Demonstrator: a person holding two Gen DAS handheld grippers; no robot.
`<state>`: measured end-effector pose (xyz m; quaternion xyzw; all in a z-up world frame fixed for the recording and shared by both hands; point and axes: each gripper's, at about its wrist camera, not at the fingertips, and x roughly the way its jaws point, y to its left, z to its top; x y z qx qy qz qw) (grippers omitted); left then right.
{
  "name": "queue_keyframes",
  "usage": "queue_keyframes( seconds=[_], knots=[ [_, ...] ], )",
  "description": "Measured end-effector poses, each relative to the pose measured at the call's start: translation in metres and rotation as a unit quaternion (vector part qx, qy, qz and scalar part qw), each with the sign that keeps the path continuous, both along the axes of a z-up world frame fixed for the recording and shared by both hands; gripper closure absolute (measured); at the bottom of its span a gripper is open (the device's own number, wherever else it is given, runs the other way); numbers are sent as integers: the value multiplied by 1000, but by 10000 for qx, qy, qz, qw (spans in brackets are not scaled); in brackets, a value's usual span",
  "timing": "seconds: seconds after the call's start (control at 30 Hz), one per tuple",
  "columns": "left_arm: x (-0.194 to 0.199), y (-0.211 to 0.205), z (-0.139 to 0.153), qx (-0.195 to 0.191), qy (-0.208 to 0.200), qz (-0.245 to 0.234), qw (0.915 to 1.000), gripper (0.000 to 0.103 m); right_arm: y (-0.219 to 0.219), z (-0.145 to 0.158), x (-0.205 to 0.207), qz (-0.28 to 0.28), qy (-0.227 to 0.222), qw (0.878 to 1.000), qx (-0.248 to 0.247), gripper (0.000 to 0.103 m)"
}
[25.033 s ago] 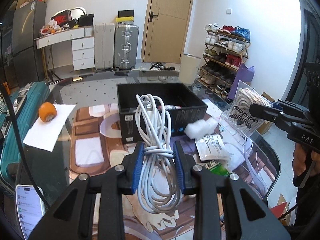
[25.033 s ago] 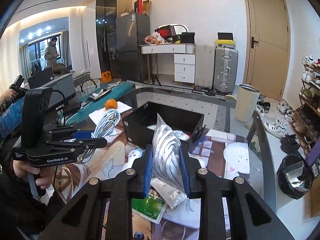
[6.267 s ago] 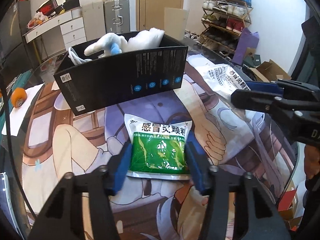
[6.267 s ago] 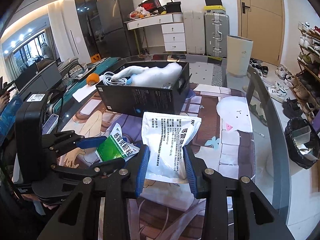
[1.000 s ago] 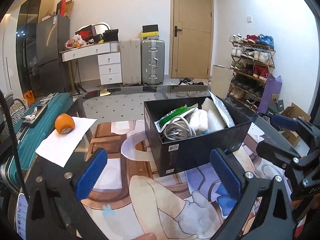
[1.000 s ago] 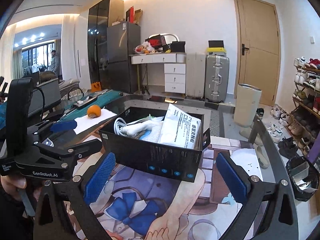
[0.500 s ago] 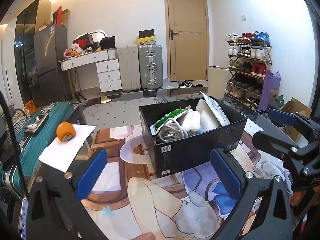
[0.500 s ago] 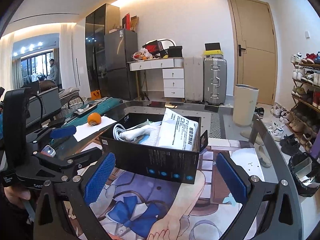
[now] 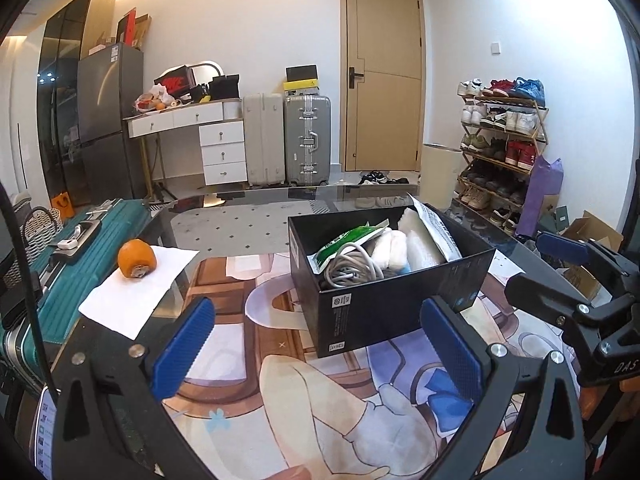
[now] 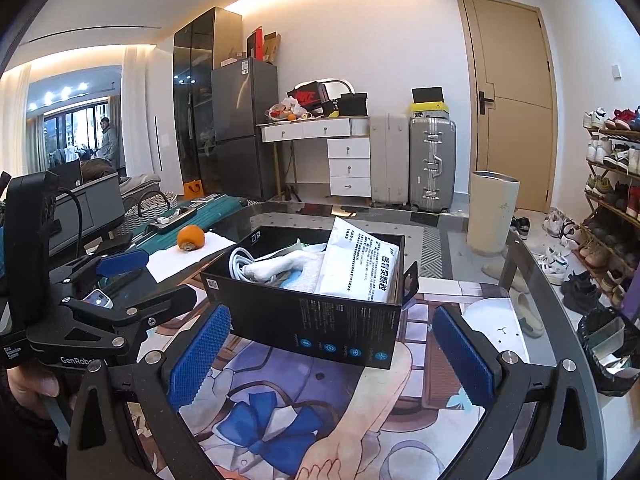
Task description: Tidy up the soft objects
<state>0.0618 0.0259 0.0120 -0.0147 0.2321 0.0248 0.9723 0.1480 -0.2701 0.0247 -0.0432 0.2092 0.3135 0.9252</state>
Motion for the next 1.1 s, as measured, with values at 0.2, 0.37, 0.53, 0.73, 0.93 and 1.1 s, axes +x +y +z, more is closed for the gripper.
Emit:
queue_keyframes(
  seconds=[0.2,0.37,0.53,0.73,0.93,1.1],
  knots=[
    [1,1,-1,-20,24,-22,10000,0,0,0,0,-6,-8,10000,2,1],
    [2,1,-2,-29,24,-17,10000,0,0,0,0,4,-8,10000,3,1],
    [2,2,-2,-37,19,-32,10000,0,0,0,0,6,-7,10000,0,1],
    [2,2,-2,-37,23,-24,10000,0,0,0,0,9,-15,10000,10,1],
    [2,2,-2,-42,24,-13,10000,0,0,0,0,3,-12,10000,4,1],
    [2,2,-2,-45,27,-11,10000,0,0,0,-1,2,-14,10000,4,1]
  ],
)
